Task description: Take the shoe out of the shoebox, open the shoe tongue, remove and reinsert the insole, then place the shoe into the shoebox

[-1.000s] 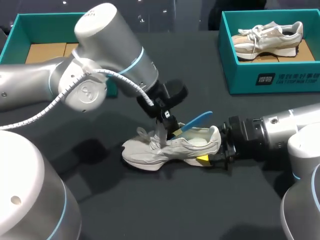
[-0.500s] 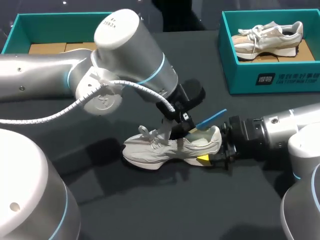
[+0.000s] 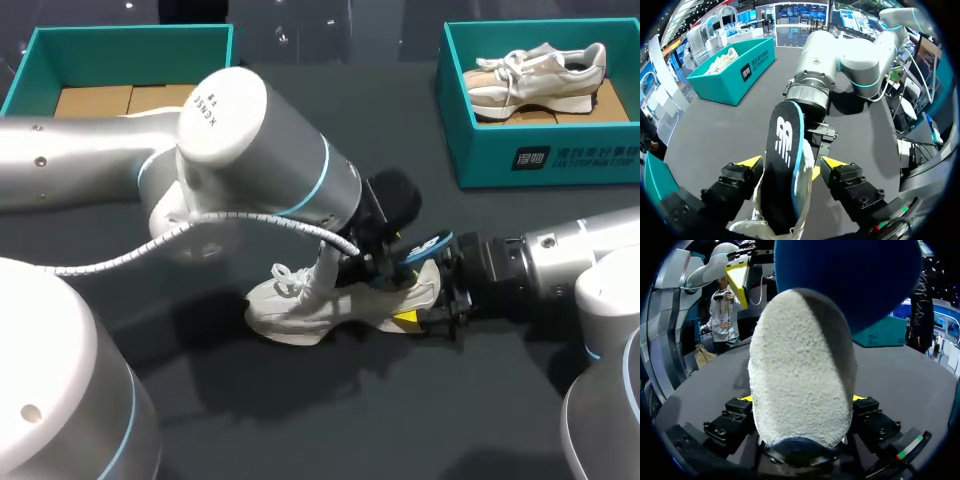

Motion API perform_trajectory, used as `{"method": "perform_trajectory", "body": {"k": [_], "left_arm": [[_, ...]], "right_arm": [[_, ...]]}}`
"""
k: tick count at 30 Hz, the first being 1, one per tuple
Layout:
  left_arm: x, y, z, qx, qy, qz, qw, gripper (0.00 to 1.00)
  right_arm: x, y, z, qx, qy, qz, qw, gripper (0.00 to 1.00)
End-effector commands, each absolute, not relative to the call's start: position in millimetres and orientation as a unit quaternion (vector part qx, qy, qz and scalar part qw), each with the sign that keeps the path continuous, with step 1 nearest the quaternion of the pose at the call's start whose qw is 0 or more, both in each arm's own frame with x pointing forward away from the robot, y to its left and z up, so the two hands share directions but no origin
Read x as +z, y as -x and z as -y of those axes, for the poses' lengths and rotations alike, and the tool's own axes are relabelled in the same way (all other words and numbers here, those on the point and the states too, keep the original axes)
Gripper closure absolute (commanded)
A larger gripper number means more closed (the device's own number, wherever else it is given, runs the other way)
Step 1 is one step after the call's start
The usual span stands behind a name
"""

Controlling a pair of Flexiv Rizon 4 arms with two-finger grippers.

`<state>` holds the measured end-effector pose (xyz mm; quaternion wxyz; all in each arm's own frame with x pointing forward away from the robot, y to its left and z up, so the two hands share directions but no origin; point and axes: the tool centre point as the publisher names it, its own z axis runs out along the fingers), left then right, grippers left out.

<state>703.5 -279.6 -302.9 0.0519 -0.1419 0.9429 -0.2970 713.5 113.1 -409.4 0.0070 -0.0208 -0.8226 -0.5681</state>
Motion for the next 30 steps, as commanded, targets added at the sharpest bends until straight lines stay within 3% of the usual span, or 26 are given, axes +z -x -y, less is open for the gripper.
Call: {"method": "perform_trajectory", "body": {"k": [1, 7, 16, 30], "left_arm": [[-307, -696, 276, -0.309, 0.144, -0.937, 0.08, 0.0], [-313, -699, 275, -0.317, 0.137, -0.933, 0.099, 0.08], [-321, -707, 274, -0.321, 0.12, -0.932, 0.115, 0.33], [-340, -713, 283, -0.312, 0.09, -0.936, 0.138, 0.42]], "right_arm": [[-409, -713, -115, -0.567, 0.021, 0.823, 0.006, 1.0], [-409, -713, -115, -0.567, 0.021, 0.823, 0.006, 1.0], [-409, -713, -115, -0.567, 0.021, 0.823, 0.006, 1.0], [-409, -713, -115, -0.567, 0.021, 0.823, 0.006, 1.0]]}}
